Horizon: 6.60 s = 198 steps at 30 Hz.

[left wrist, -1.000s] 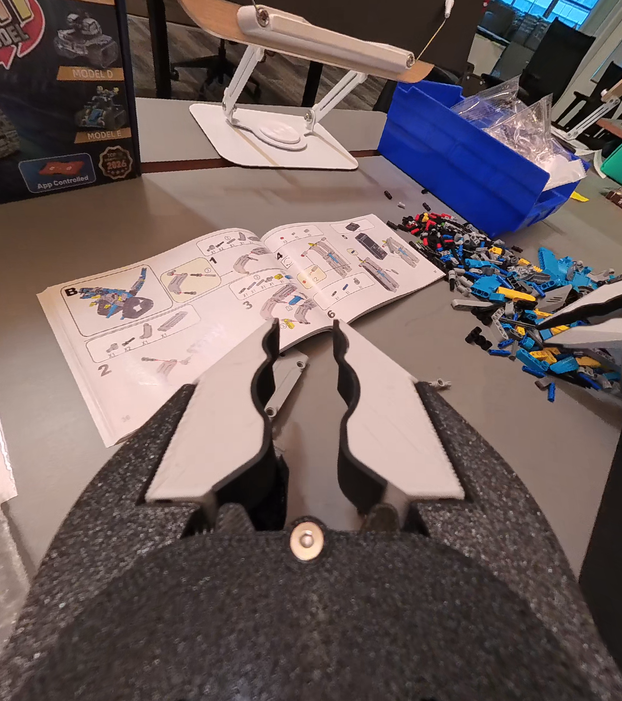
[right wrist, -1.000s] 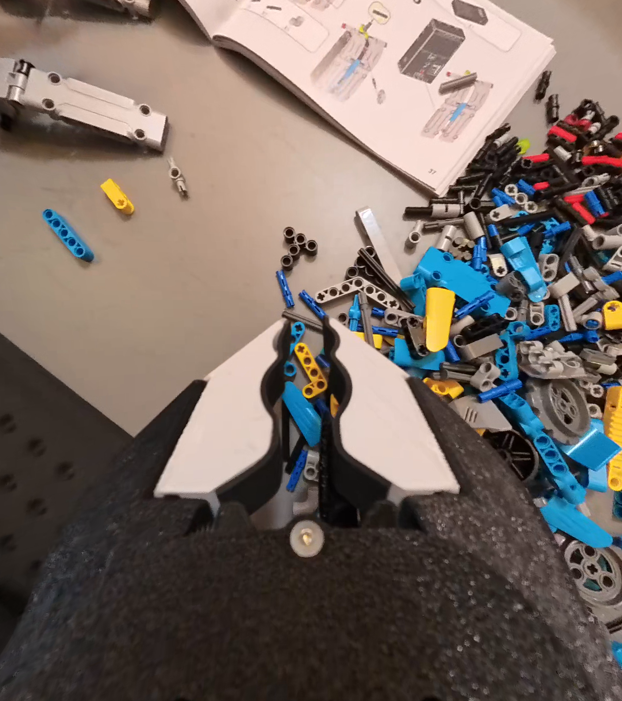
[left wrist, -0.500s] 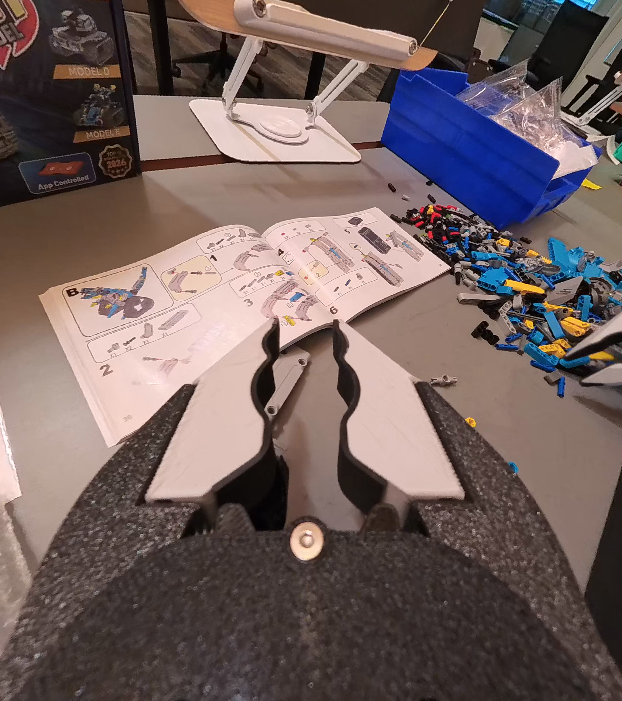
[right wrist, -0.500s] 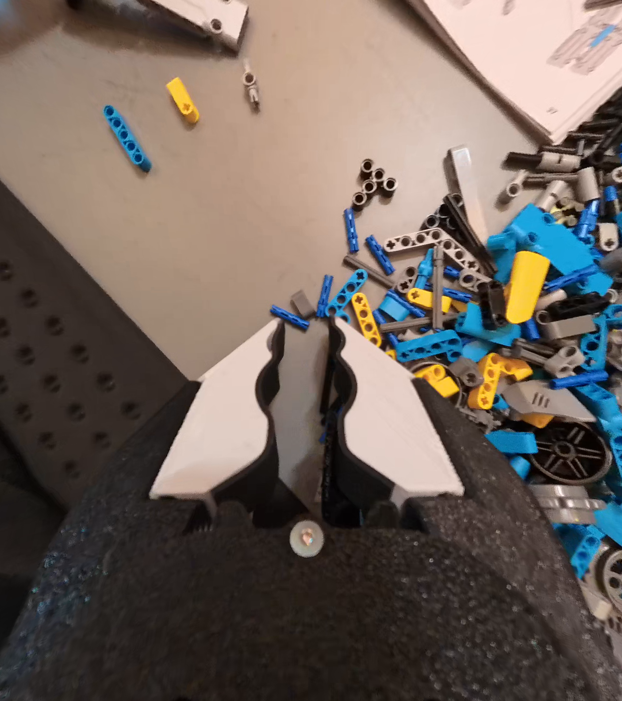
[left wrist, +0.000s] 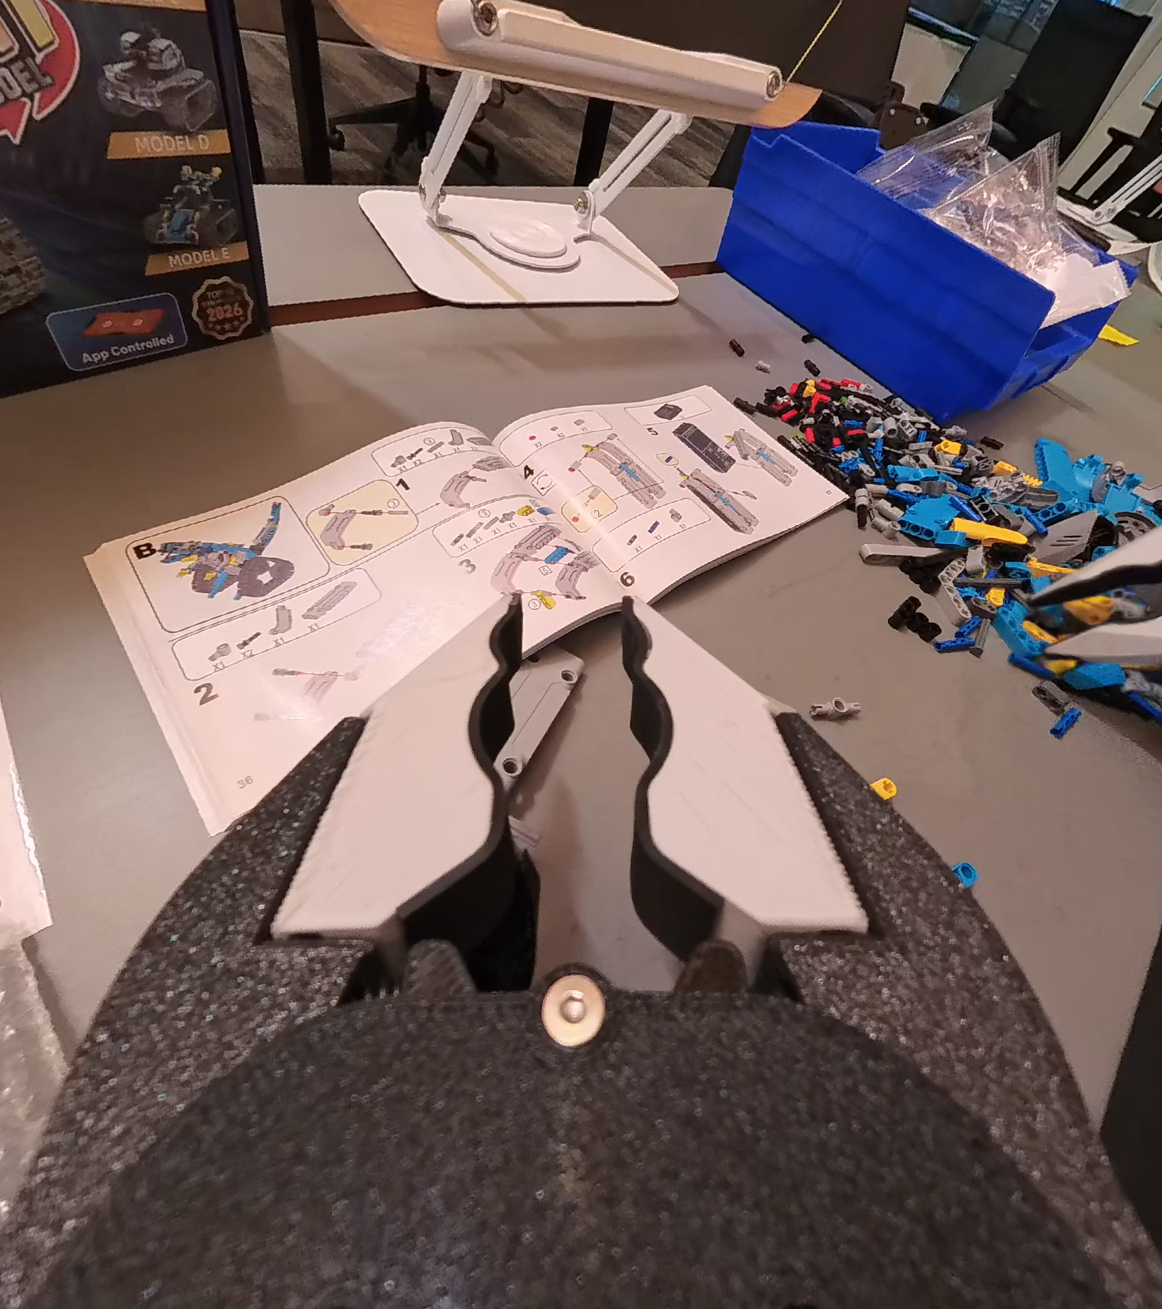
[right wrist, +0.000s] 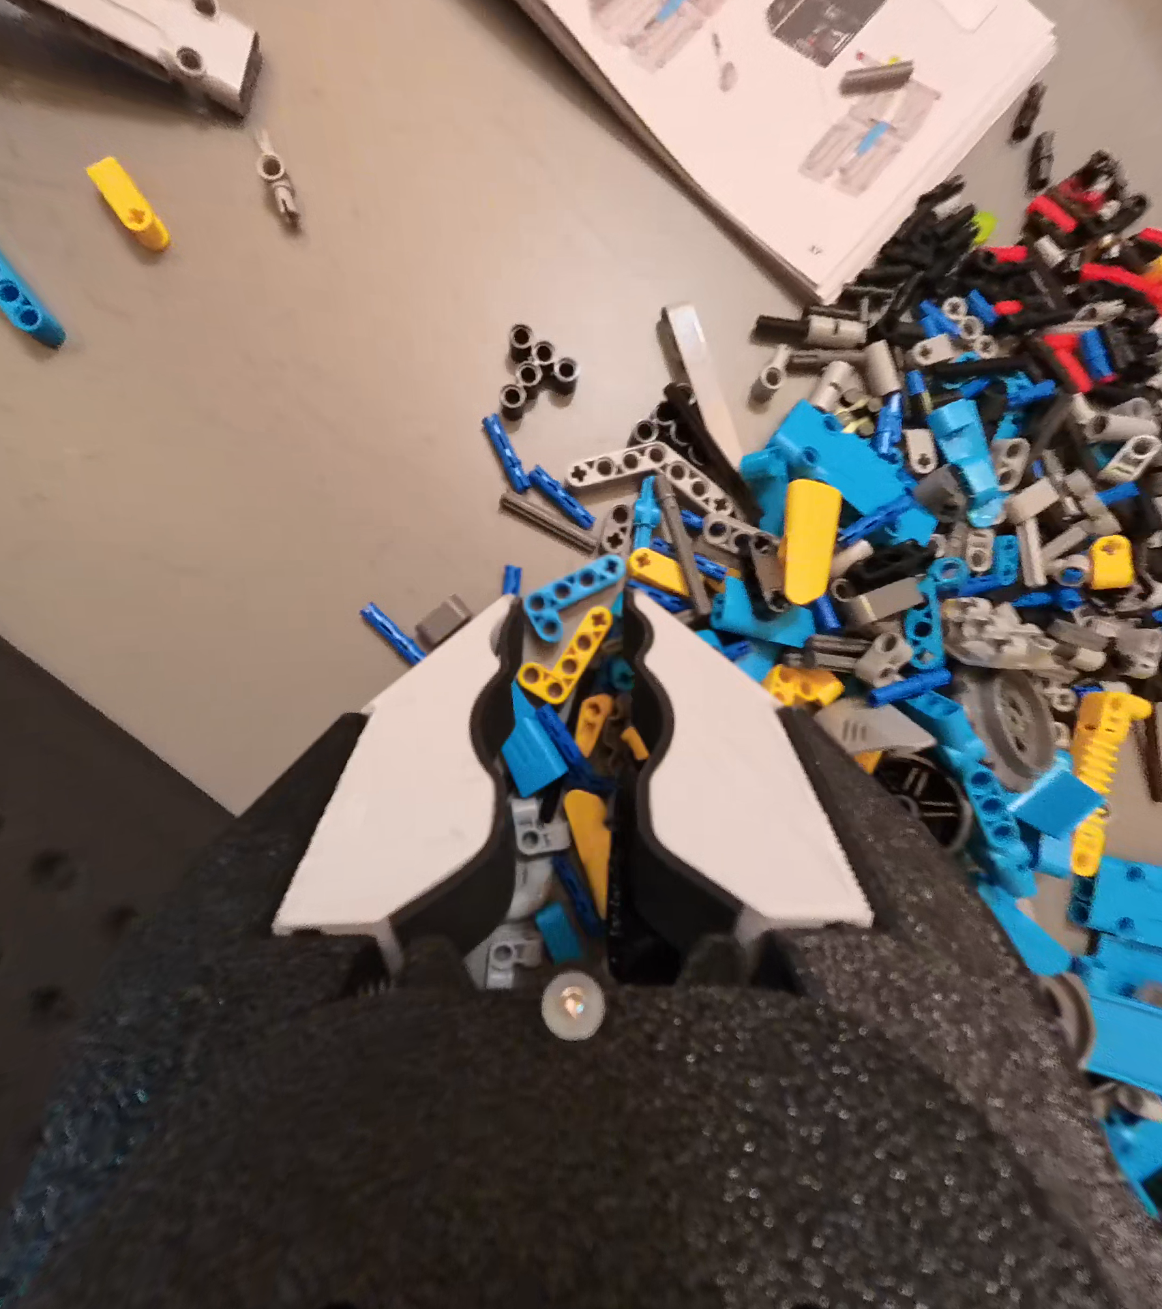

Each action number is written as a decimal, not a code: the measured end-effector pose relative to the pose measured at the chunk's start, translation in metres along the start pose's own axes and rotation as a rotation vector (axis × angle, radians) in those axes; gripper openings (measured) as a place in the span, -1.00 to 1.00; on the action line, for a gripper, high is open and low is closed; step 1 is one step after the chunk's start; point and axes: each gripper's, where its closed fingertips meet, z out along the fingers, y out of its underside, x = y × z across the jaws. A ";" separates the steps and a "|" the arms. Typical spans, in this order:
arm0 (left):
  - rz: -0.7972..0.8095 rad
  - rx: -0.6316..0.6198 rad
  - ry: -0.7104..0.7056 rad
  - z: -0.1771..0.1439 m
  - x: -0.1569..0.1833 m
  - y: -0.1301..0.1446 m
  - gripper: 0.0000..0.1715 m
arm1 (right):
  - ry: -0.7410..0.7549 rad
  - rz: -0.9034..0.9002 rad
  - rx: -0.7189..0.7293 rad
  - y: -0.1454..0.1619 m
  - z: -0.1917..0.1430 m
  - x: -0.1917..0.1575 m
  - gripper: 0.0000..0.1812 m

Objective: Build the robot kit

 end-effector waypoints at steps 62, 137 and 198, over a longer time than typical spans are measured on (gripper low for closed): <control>0.001 -0.014 -0.005 0.001 -0.003 0.003 -0.69 | 0.353 0.344 0.046 -0.035 0.013 0.173 -0.75; -0.031 -0.002 -0.018 -0.004 -0.013 0.001 -0.69 | 0.080 0.212 -0.077 -0.061 0.066 0.171 -1.00; -0.212 0.020 -0.162 -0.031 -0.073 0.008 -0.72 | 0.020 0.230 0.103 -0.118 -0.006 0.157 -0.82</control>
